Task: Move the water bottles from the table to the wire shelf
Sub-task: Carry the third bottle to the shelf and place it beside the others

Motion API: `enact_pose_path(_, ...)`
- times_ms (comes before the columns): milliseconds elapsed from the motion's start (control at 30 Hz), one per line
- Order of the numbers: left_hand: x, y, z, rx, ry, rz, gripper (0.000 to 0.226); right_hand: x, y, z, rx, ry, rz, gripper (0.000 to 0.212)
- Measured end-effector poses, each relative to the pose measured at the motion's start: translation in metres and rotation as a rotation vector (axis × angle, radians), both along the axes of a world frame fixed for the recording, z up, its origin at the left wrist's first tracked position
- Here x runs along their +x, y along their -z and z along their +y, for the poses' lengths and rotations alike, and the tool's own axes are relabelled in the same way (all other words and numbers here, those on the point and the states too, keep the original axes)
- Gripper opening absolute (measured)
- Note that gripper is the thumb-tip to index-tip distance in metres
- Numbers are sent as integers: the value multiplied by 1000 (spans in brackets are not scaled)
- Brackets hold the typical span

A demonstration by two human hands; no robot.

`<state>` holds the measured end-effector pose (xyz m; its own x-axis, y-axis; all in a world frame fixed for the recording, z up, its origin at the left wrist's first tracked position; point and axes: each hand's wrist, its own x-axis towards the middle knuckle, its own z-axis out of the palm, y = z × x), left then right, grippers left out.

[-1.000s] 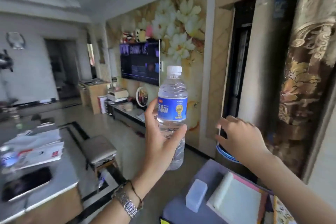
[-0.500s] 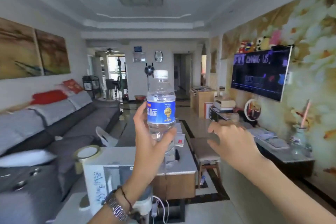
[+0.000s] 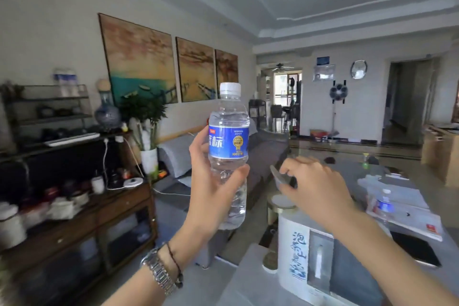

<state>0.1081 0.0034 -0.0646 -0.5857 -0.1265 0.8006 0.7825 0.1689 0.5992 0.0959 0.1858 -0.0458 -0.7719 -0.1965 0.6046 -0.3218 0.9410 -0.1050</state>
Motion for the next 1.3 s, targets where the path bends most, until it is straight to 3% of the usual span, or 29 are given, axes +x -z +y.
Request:
enact_pose_path(333, -51, 2, -151, -16, -416, -2, 78, -123, -3, -182, 31, -377, -3, 21)
enact_pose_path(700, -134, -21, -267, 52, -767, 43, 76, -244, -24, -315, 4, -716, 32, 19)
enact_pose_path(1000, -204, -11, -382, 28, -923, -26, 77, -327, -18, -435, 33, -795, 18, 26)
enact_pose_path(1300, -288, -27, -537, -17, -894, -34, 78, -413, -32, -589, 0, -772, 28, 30)
